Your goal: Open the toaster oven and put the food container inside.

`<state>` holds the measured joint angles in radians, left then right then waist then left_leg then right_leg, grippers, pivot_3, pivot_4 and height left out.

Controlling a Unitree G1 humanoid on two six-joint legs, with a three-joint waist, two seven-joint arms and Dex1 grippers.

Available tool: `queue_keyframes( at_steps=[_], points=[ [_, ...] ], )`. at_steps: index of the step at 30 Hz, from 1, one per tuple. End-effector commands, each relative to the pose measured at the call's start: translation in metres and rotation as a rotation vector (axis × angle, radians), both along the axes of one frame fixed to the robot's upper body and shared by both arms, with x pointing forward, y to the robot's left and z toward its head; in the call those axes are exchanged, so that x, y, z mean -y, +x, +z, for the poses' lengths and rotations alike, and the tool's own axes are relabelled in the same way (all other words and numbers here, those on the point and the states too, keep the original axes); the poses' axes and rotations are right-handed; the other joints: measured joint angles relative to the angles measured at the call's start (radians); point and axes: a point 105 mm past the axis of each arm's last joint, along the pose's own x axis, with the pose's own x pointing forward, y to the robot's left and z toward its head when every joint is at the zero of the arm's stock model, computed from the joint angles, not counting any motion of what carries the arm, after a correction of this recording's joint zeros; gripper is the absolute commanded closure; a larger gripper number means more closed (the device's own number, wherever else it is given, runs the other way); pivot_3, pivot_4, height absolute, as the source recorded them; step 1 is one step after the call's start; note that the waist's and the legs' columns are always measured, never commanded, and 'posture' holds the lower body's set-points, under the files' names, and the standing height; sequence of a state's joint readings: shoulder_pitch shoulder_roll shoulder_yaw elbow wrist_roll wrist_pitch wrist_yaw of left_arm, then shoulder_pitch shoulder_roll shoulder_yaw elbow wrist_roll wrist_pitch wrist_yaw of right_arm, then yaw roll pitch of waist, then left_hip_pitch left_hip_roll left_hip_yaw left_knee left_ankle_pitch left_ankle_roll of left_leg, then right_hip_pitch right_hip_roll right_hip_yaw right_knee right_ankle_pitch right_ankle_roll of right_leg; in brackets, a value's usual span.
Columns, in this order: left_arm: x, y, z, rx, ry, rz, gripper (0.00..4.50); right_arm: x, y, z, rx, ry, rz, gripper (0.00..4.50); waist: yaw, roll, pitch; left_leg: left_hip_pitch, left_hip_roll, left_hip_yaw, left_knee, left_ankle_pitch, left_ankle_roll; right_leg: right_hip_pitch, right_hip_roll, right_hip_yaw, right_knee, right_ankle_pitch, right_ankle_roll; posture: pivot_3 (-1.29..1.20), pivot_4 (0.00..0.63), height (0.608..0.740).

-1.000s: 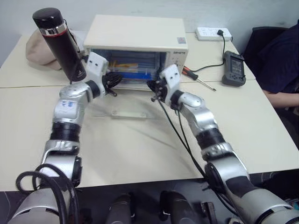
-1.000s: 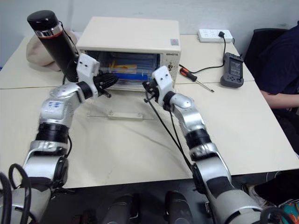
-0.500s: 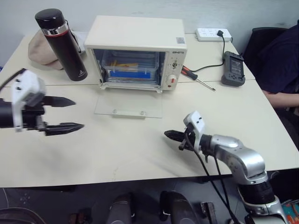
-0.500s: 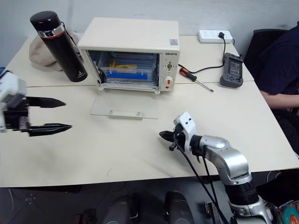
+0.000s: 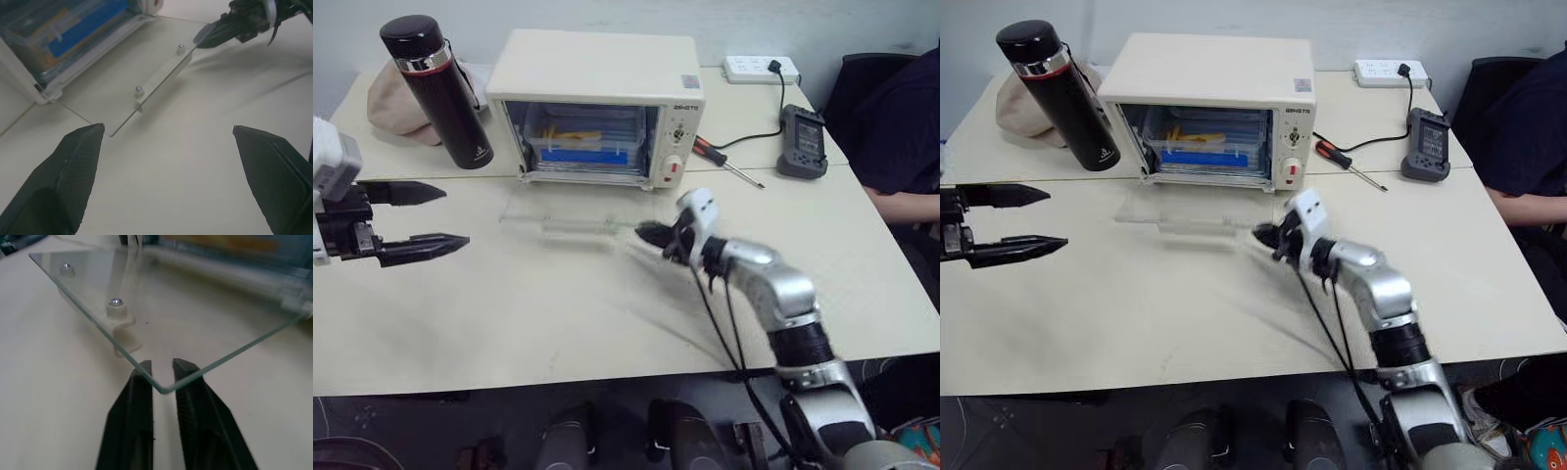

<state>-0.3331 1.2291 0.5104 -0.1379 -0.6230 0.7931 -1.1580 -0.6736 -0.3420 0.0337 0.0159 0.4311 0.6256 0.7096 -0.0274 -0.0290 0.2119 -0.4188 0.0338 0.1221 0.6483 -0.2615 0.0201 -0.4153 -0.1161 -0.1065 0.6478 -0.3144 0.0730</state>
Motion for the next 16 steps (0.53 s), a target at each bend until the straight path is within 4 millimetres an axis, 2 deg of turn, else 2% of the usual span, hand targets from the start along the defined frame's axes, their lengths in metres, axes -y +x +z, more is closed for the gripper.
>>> queue_keyframes(
  at_steps=[1, 5, 8, 9, 12, 16],
  points=[
    [-0.006, 0.0, 0.015, 0.058, -0.02, 0.012, 0.0, 0.029, -0.019, 0.069, 0.166, 0.031, 0.064, 2.56, 0.002, 0.0, 0.0, -0.001, 0.0, -0.001, 0.001, 0.0, 0.0, 0.0, 0.0, -0.001, 0.0, 0.0, 0.0, 0.0, 0.15, 0.74],
    [-0.017, 0.001, 0.027, 0.085, -0.03, 0.038, 0.0, 0.075, -0.025, 0.105, 0.199, -0.071, 0.023, 1.18, 0.0, 0.0, 0.0, -0.002, 0.0, 0.0, 0.001, -0.001, 0.002, 0.0, 0.0, -0.001, -0.002, 0.0, 0.001, 0.0, 0.15, 0.74],
    [-0.025, 0.001, 0.038, 0.114, -0.032, 0.055, 0.0, 0.103, -0.035, 0.114, 0.182, -0.135, 0.018, 0.15, 0.0, 0.0, 0.0, -0.002, 0.0, 0.001, 0.001, -0.001, 0.002, 0.0, 0.0, -0.001, -0.003, 0.0, 0.001, 0.0, 0.15, 0.74],
    [-0.027, 0.0, 0.042, 0.123, -0.033, 0.058, 0.0, 0.109, -0.037, 0.114, 0.17, -0.15, 0.016, 0.02, 0.0, 0.0, 0.0, -0.002, 0.0, 0.001, 0.0, -0.001, 0.002, 0.0, 0.0, -0.001, -0.003, 0.0, 0.001, 0.0, 0.15, 0.74],
    [-0.03, 0.0, 0.05, 0.143, -0.039, 0.061, 0.0, 0.117, -0.04, 0.11, 0.148, -0.17, 0.006, 0.02, -0.006, 0.0, 0.0, -0.001, 0.001, 0.003, 0.0, -0.001, 0.002, -0.001, 0.001, -0.001, -0.003, 0.0, 0.001, 0.0, 0.15, 0.74],
    [-0.033, 0.005, 0.047, 0.168, -0.022, 0.098, 0.0, 0.111, -0.04, 0.098, 0.135, -0.161, 0.01, 0.02, -0.006, 0.0, 0.0, 0.002, 0.001, 0.006, 0.0, -0.001, 0.002, -0.001, 0.001, 0.0, -0.003, 0.0, 0.001, 0.0, 0.15, 0.74]
  ],
)
